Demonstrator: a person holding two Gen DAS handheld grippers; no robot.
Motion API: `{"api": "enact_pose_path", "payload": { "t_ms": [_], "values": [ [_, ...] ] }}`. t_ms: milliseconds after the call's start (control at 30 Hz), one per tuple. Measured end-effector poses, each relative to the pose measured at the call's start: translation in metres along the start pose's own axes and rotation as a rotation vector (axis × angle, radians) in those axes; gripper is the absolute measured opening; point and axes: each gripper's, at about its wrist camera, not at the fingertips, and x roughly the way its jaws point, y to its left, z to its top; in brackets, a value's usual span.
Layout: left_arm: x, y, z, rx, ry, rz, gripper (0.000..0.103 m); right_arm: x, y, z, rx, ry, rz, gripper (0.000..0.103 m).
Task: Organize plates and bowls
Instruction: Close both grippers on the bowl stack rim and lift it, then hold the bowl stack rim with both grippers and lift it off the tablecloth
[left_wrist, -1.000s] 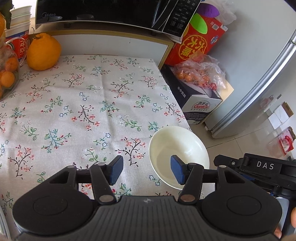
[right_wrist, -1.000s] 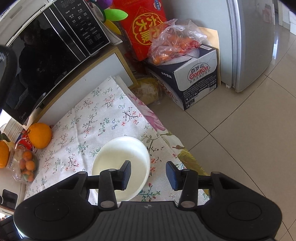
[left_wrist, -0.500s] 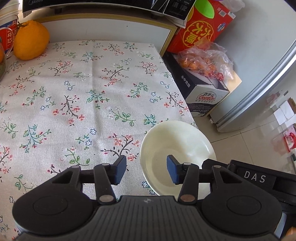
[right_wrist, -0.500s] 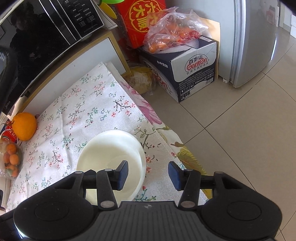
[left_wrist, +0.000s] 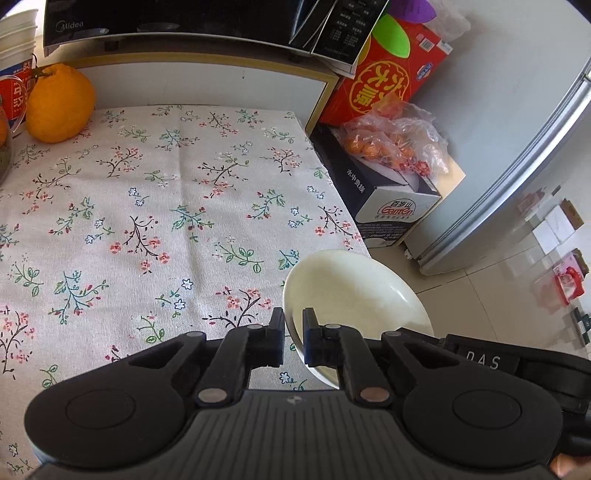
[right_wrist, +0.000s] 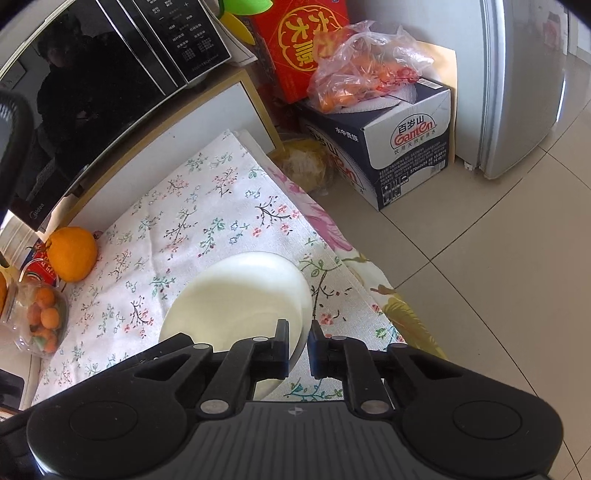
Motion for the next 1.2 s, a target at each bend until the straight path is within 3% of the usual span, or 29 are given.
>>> {"api": "enact_pose_path", "payload": {
  "t_ms": [1200],
  "values": [
    [-0.040,0.021,-0.007,-0.025,-0.028,0.009,0.009,-0.017,0.033,-0.012,-0.109,-0.024,0.075,0.009]
  ]
}}
